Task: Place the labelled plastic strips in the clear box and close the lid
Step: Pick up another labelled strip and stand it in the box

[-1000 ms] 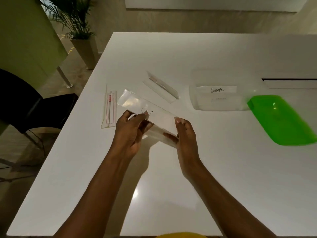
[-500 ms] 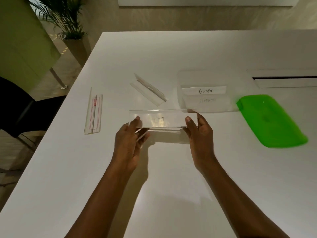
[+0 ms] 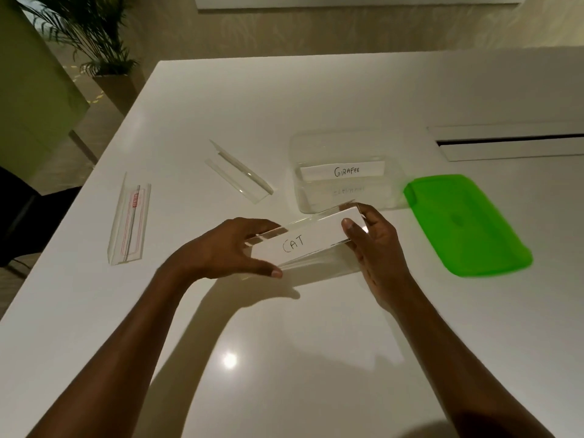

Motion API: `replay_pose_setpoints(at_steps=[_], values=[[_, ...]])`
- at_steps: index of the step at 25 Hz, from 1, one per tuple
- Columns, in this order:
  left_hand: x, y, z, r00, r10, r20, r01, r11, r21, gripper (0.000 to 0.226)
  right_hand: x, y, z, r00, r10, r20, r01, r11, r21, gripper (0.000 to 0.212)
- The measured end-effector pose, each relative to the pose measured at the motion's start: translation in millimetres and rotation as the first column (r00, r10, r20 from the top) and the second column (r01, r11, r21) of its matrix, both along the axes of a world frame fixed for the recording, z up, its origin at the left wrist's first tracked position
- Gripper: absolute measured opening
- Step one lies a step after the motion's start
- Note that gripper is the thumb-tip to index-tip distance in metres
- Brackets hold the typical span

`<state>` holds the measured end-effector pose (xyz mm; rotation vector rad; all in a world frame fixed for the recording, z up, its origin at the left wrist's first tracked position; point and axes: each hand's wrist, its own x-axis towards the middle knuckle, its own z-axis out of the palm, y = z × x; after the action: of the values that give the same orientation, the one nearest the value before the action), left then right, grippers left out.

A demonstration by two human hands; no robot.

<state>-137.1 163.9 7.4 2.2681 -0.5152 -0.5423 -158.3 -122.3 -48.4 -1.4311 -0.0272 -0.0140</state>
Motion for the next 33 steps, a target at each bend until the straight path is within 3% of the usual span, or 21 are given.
replay_pose_setpoints(at_steps=[4, 8, 11, 14, 17, 21, 28, 33], values=[[7.9, -13.9, -0.2, 0.999, -0.037, 0.017, 0.038, 0.998, -0.060, 0.066, 6.7, -14.0, 6.8, 0.999, 0.018, 0.039, -0.017, 0.999, -0.033, 0.039], [22.3, -19.5, 15.2, 0.991, -0.003, 0.134, 0.001, 1.000, 0.017, 0.071, 19.0, -36.9, 35.1, 0.969, 0.011, 0.248, 0.086, 0.923, -0.376, 0.057], [39.1, -26.9, 31.4, 0.959, 0.017, 0.282, -0.059, 0.989, 0.138, 0.079, 37.0, -52.1, 67.1, 0.904, 0.216, 0.369, 0.105, 0.724, -0.682, 0.075], [55.4, -41.6, 51.3, 0.907, -0.004, 0.420, -0.080, 0.980, 0.182, 0.077, 59.8, -58.7, 90.6, 0.886, 0.366, 0.284, 0.099, 0.450, -0.887, 0.075], [74.4, -56.2, 71.4, 0.845, 0.000, 0.534, -0.123, 0.973, 0.195, 0.074, 85.7, -67.7, 102.8, 0.899, 0.344, 0.272, 0.127, 0.390, -0.912, 0.064], [115.6, -87.5, 81.5, 0.827, 0.033, 0.561, -0.179, 0.962, 0.207, 0.067, 127.0, -84.7, 107.4, 0.929, 0.257, 0.267, 0.166, 0.356, -0.920, 0.060], [168.0, -133.1, 41.6, 0.729, -0.106, 0.677, -0.221, 0.899, 0.379, 0.061, 188.1, -91.9, 73.6, 0.975, 0.213, 0.066, 0.033, 0.159, -0.987, 0.057], [183.8, -147.9, 13.9, 0.823, -0.026, 0.567, -0.266, 0.865, 0.426, 0.068, 206.8, -92.5, 57.2, 0.982, 0.189, -0.015, -0.032, 0.089, -0.996, 0.062]])
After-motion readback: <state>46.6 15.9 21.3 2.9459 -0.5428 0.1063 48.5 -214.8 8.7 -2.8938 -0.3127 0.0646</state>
